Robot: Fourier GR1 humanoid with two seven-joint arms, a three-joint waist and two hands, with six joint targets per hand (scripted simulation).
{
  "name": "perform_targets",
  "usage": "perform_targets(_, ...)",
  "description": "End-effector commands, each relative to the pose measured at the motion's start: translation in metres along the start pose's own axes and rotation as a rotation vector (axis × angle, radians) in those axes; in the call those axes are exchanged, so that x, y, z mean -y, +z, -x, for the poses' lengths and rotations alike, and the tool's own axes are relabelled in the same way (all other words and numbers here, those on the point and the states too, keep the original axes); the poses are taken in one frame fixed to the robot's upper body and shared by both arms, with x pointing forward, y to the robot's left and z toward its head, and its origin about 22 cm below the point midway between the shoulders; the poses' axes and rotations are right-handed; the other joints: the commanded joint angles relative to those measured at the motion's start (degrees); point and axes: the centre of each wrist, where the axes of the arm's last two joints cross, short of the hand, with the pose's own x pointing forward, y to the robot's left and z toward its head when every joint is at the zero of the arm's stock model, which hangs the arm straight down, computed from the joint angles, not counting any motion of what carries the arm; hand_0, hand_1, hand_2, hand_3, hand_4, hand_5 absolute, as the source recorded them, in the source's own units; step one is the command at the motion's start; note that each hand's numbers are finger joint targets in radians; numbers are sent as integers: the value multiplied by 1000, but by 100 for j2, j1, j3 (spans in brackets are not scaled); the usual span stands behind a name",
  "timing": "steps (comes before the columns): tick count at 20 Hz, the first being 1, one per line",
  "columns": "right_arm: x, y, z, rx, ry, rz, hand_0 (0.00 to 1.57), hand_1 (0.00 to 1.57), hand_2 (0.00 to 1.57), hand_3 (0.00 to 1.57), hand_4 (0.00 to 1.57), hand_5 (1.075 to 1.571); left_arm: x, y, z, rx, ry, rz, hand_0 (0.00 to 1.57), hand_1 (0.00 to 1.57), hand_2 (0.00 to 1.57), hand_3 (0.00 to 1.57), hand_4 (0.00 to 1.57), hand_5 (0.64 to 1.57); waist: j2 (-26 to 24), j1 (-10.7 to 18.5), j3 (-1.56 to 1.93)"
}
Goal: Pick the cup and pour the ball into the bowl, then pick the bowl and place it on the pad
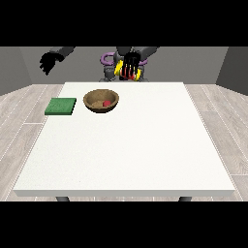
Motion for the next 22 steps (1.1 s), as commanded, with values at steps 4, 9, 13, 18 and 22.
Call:
perform_targets(4,-17,-10,5,2,-38,1,0,0,0,0,712,1570,-60,-8,6,-148,768,-256,622,622,279,0,1100,1571,797,325,-95)
perform_targets(9,-28,-16,7,29,-68,50,0,0,0,0,664,1571,-119,-13,26,-79,1217,-259,0,0,0,0,361,1465,1002,708,-80)
perform_targets(13,-29,-7,20,53,-86,165,0,0,0,0,490,1570,-143,-14,79,50,1385,-188,0,0,0,0,145,1492,1277,1350,-36)
perform_targets(18,-30,-2,24,120,-109,201,0,0,0,0,0,1569,-184,-12,184,162,1436,-194,0,0,0,0,317,1497,1658,1608,-4)
perform_targets(22,-65,-31,22,133,-129,191,0,0,0,0,0,1569,-213,-15,223,190,1455,-171,0,0,0,0,351,1504,1805,1649,10)
